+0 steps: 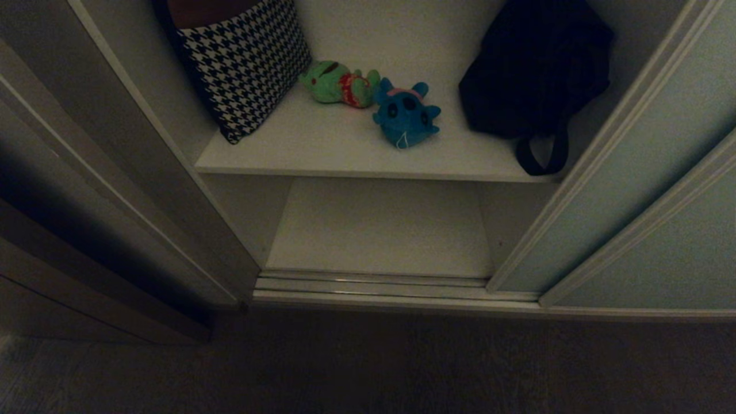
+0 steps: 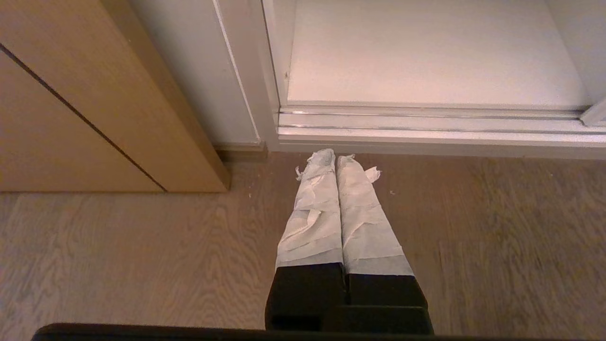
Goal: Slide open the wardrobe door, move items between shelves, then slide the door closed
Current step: Close the door
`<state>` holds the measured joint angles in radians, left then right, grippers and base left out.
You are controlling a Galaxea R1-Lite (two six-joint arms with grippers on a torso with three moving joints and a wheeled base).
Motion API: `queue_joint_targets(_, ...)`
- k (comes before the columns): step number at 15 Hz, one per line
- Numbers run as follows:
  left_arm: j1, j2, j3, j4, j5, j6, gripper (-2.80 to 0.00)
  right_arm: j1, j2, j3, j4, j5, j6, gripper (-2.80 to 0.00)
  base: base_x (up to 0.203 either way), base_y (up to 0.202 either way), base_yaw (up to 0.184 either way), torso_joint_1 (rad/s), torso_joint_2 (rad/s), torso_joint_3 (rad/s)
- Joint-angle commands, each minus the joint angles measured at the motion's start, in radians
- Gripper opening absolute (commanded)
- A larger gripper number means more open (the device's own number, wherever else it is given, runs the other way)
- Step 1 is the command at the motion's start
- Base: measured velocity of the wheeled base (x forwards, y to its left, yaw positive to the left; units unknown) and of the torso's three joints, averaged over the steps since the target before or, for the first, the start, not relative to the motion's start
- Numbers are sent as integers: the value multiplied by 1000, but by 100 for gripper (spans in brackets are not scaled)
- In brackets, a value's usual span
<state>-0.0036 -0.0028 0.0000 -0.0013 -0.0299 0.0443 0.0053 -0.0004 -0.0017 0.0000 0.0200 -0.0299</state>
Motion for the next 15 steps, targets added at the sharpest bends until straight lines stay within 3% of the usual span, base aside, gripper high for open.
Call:
queue_joint_targets(1, -1, 3, 0, 0, -1, 0, -280, 1, -3, 0, 0, 0, -1, -280, 0, 0, 0, 0, 0, 0)
queue_joint_targets(7, -1, 3, 0, 0, 1, 0, -280, 1, 16, -73, 55, -20, -18, -280, 0, 0, 0, 0, 0, 0)
queue_joint_targets(12, 1, 3, 0, 0, -1, 0, -280, 2, 229, -645, 394, -70, -10, -280, 0, 0, 0, 0, 0, 0)
queue_joint_targets(15, -1, 3, 0, 0, 0, -2, -280, 5, 391, -911, 632, -114, -11, -280, 0, 0, 0, 0, 0, 0)
